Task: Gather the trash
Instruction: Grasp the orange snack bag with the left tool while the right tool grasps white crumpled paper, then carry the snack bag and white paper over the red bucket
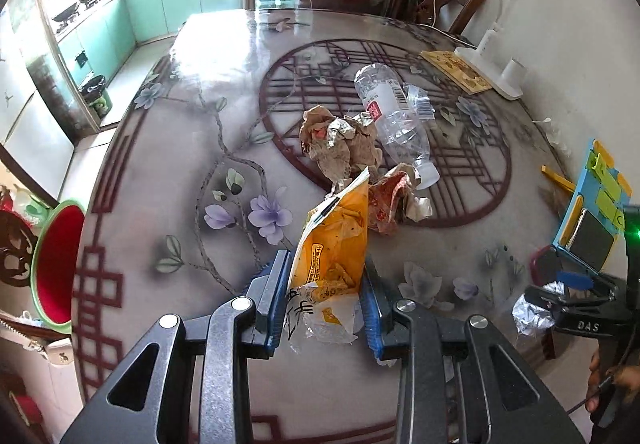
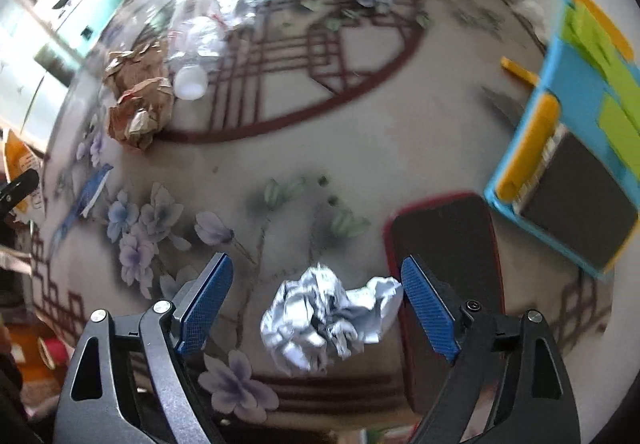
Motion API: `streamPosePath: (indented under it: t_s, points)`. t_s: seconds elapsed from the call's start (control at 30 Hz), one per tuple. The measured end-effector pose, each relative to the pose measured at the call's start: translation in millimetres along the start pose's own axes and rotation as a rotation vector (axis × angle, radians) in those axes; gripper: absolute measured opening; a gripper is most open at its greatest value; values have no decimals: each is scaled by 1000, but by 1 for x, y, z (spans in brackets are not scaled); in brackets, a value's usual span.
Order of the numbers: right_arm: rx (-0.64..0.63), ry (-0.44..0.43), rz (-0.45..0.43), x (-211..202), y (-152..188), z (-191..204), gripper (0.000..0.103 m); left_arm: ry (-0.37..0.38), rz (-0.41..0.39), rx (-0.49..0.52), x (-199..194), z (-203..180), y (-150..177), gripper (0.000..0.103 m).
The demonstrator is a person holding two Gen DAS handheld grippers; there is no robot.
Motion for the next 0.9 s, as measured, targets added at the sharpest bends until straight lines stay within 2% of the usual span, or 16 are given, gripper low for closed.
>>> streamPosePath:
  t_s: [0.13, 0.27, 0.33, 0.37, 0.43, 0.63, 0.9]
  points:
    - [68, 35, 18, -1, 21, -9, 86, 12, 6, 11, 2, 4, -2, 30]
    - [97, 55, 63, 14, 35, -8, 86, 24, 8, 31, 2, 9, -4, 30]
    - [90, 75, 72, 18, 38, -3, 73, 26, 5, 37, 0, 14, -5, 30]
    - [94, 68, 72, 19, 38, 0, 55, 25, 4, 39, -1, 18, -6, 30]
    - [97, 62, 69, 19, 35, 8, 50, 24, 1, 34, -2, 27, -6, 30]
    - [26, 29, -30, -9, 7, 65, 49, 5, -25, 2, -12, 65, -11, 30]
    - [-173, -42, -185, -40, -51, 183, 49, -64, -85, -108, -33, 147, -17, 30]
Point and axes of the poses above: each gripper's, at about its wrist camera, not at the fingertips, and x roughly the way its jaws point, z to its left, y to its underside, the point moved 2 cm from there along x, roughly the way its jaws point, and after that the axes turned 10 degrees about -z, right-handed, at the moved point
